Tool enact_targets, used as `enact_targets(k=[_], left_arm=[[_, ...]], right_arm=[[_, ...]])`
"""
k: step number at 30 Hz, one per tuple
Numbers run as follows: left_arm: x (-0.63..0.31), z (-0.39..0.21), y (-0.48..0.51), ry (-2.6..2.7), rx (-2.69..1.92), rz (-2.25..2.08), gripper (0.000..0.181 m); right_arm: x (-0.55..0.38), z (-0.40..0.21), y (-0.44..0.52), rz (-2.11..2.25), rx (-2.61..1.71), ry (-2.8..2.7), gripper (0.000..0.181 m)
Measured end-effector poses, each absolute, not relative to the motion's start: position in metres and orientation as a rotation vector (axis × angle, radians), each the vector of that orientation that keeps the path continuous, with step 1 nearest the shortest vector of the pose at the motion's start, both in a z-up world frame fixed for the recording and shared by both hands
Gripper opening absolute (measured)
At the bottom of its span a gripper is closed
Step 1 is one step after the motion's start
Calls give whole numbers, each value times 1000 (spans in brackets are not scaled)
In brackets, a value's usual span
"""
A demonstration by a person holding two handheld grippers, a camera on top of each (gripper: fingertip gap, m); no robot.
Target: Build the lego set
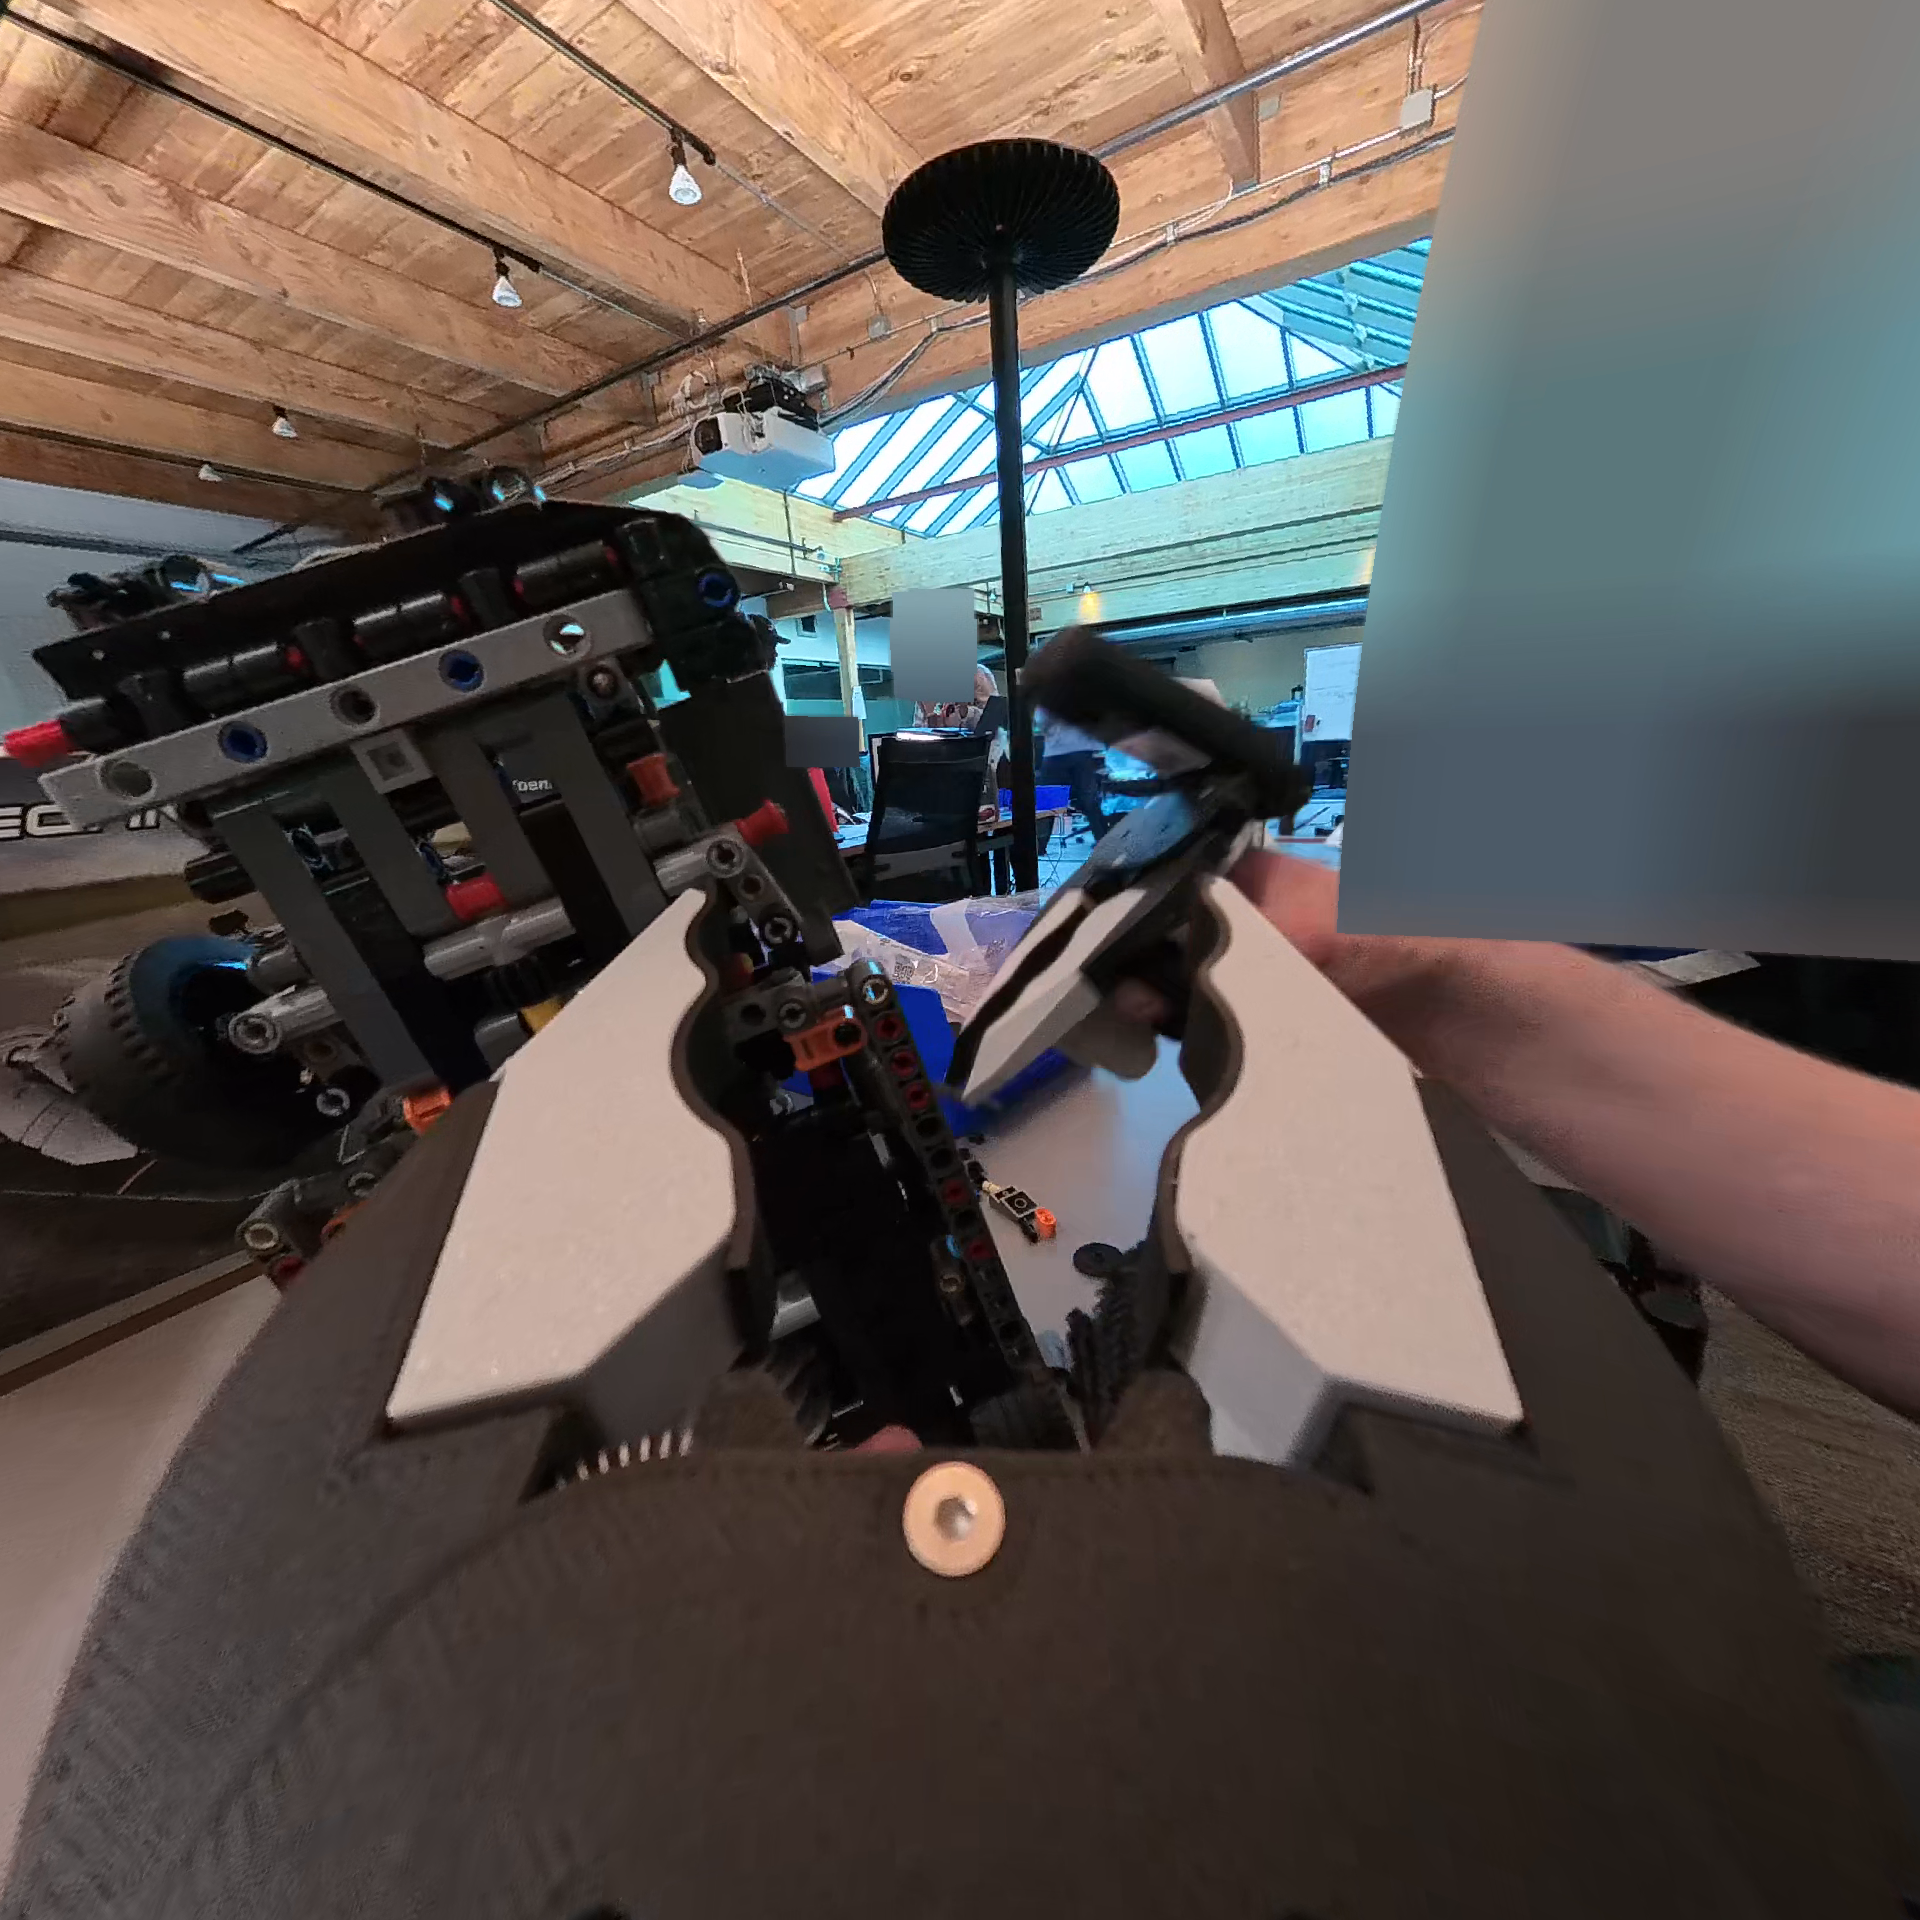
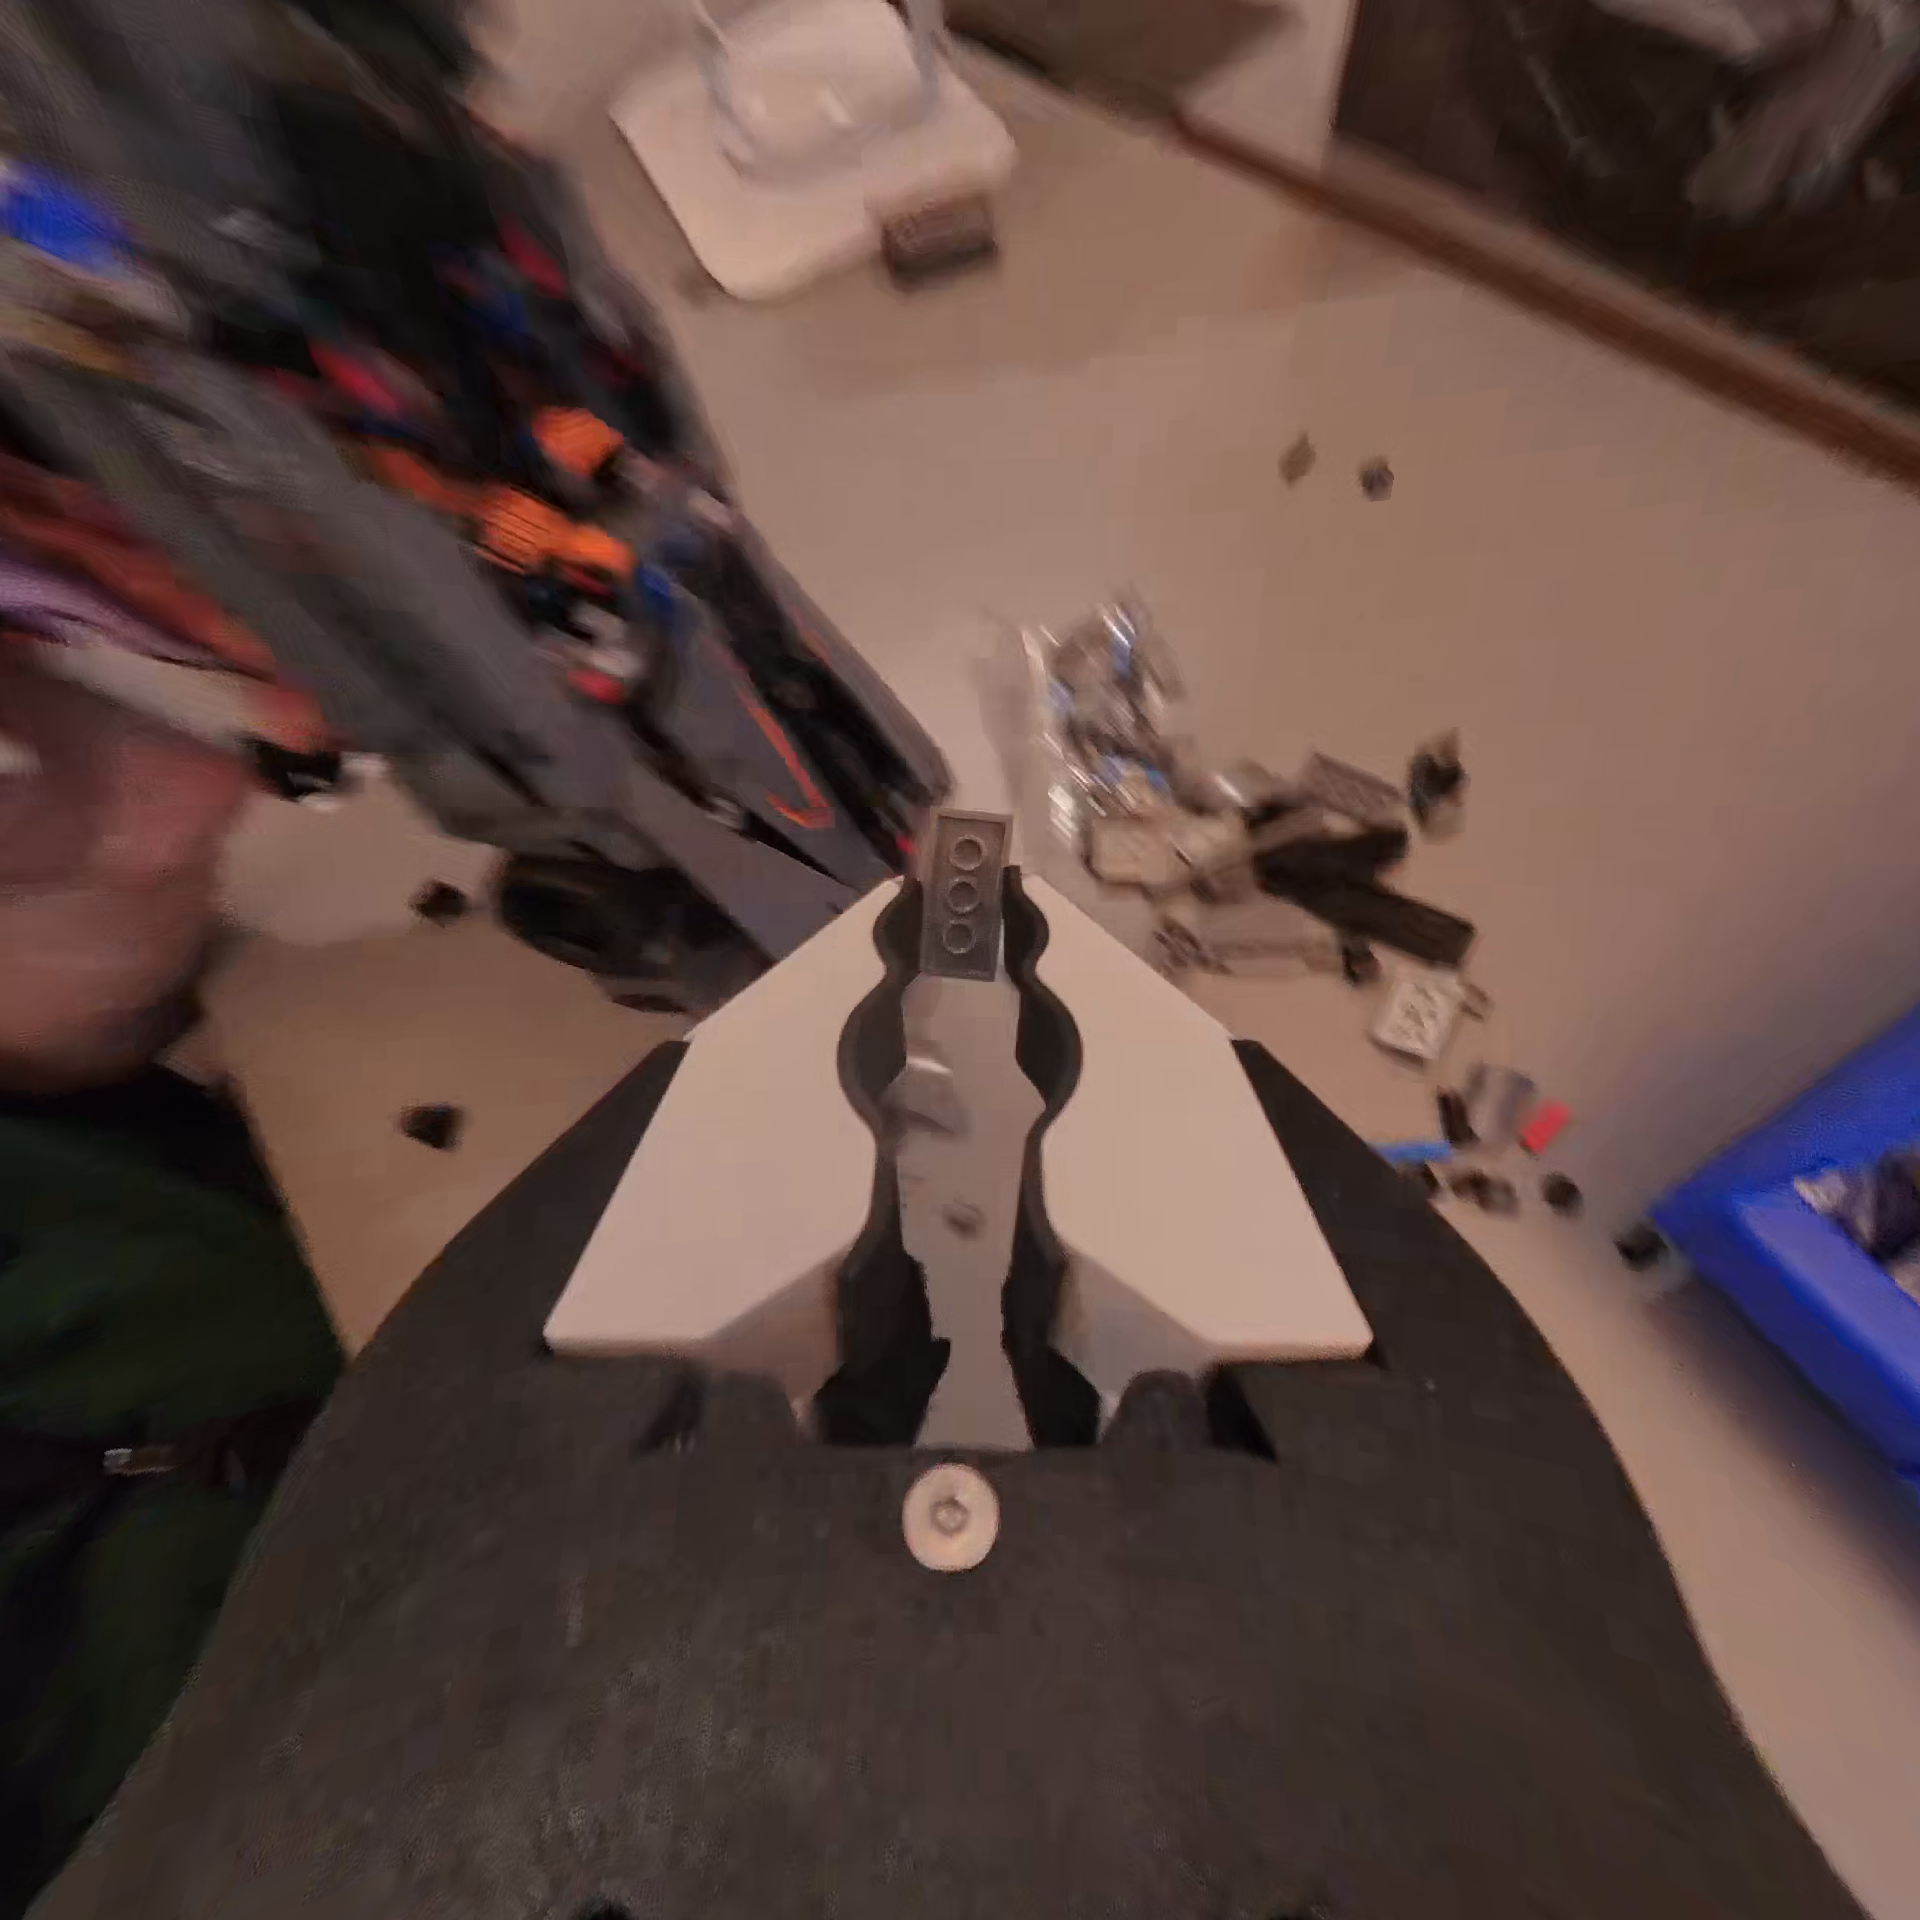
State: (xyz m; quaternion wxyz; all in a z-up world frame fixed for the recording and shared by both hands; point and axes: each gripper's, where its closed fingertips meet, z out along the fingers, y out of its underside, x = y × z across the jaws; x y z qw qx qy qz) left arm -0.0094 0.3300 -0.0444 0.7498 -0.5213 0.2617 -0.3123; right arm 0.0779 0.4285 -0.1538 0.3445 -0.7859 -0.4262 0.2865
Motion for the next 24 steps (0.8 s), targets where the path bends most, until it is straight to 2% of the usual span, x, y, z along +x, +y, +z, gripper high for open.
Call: enact_targets(k=[1,6,9,15,21,24], left_arm=[[-10,-45,331,569,-1140,-674,83],[-9,-45,333,574,-1144,-647,80],[-9,-45,334,568,-1143,-647,76],[-9,-45,334,589,-1147,-588,62],[-16,-40,334,591,-1124,-485,35],[-18,-40,335,586,-1127,-480,32]], right_arm=[[69,-135,417,799,-1970,-1111,14],[32,-51,365,916,-1640,-1143,14],[7,-30,342,940,-1533,-1174,14],[-35,-38,331,941,-1512,-1164,14],[-41,-38,338,940,-1512,-1069,14],[-42,-38,339,982,-1523,-1028,13]])
